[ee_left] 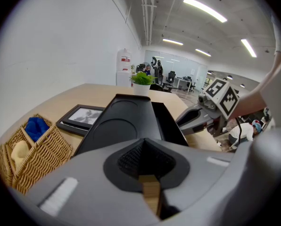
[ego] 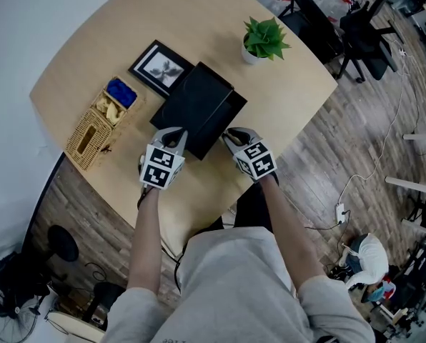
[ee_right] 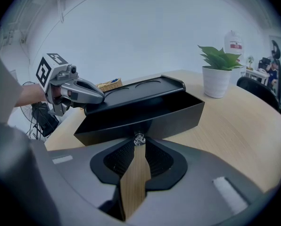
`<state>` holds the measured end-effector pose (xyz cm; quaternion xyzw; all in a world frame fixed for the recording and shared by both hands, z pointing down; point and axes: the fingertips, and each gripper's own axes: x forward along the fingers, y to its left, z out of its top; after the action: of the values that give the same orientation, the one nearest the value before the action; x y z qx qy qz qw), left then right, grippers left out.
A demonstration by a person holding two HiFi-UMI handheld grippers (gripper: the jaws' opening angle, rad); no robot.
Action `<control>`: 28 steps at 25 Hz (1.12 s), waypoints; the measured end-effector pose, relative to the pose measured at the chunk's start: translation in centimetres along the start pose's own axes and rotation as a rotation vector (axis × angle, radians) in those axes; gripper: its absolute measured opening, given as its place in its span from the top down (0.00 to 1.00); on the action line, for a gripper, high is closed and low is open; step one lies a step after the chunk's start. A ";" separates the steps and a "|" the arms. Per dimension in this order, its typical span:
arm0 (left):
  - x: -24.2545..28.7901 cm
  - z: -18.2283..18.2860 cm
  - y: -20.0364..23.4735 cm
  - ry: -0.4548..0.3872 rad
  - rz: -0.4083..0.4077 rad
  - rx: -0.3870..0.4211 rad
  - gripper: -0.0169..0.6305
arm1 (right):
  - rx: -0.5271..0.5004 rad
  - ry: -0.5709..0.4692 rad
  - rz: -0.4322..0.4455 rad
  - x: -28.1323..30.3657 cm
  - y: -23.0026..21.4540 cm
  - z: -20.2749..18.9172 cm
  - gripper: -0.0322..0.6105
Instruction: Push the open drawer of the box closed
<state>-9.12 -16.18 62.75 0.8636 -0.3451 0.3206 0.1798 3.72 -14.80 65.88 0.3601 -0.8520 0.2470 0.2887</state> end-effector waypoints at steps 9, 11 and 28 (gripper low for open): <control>0.0 0.1 0.0 -0.006 -0.001 0.004 0.89 | -0.010 0.009 0.006 0.4 0.3 0.2 0.84; 0.0 0.1 -0.1 -0.005 0.000 0.003 0.89 | -0.012 0.013 0.009 0.4 0.3 0.3 0.84; -0.4 0.9 -0.5 -0.011 -0.015 -0.016 0.89 | -0.026 0.015 0.026 1.6 0.5 1.4 0.84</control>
<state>-8.59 -16.06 61.75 0.8663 -0.3422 0.3119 0.1873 1.96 -16.15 65.89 0.3431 -0.8577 0.2423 0.2965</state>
